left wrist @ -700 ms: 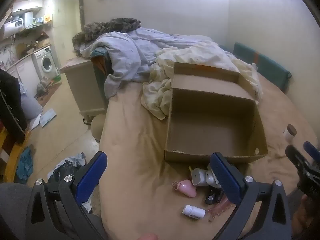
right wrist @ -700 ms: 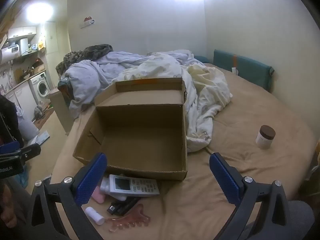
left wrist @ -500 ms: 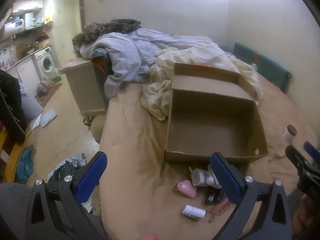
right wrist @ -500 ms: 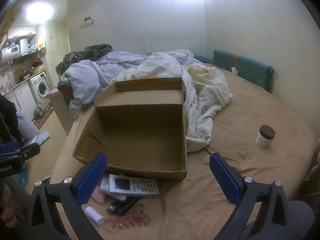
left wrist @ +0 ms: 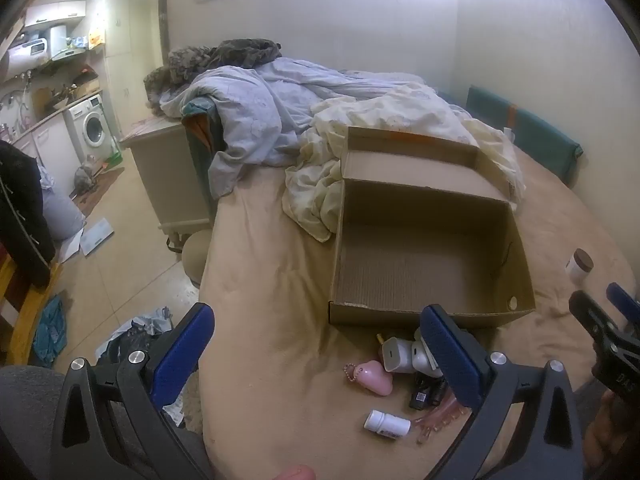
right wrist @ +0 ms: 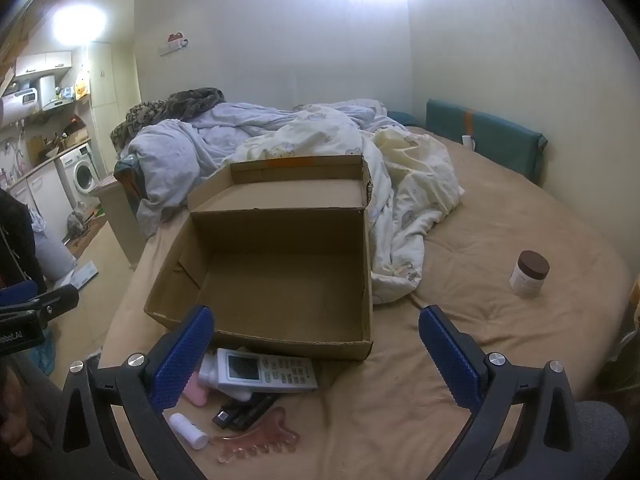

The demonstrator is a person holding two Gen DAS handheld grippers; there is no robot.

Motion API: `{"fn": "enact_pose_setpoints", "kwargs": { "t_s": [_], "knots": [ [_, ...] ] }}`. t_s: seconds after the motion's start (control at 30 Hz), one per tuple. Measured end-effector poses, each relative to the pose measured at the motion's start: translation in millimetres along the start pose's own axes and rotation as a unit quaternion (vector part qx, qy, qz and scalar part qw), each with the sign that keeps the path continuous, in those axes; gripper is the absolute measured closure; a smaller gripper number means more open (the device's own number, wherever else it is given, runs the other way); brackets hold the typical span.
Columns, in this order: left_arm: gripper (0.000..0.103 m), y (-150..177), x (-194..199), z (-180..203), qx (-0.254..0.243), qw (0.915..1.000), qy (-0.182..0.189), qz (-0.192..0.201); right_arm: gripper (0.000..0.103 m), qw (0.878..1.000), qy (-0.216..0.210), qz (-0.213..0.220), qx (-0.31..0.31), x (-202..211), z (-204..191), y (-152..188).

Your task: Organize rigid objects

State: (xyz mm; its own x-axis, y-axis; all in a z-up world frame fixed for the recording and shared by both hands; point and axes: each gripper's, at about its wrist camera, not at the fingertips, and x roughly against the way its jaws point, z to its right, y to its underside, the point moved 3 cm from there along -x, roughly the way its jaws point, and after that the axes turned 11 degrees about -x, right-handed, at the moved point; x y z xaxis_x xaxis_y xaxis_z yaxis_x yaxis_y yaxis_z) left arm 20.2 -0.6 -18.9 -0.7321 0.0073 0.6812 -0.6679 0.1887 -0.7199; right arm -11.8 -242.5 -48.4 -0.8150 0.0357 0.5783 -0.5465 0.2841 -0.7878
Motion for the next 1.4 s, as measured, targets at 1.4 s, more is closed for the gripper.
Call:
{"fn": "enact_pose_setpoints", "kwargs": {
  "t_s": [1.4],
  "knots": [
    [0.0,-0.2,-1.5,5.2,-0.002,1.0,-0.002,0.002,0.0,1.0,0.001,0.0,0.001,-0.2,0.4,0.8]
  ]
}}
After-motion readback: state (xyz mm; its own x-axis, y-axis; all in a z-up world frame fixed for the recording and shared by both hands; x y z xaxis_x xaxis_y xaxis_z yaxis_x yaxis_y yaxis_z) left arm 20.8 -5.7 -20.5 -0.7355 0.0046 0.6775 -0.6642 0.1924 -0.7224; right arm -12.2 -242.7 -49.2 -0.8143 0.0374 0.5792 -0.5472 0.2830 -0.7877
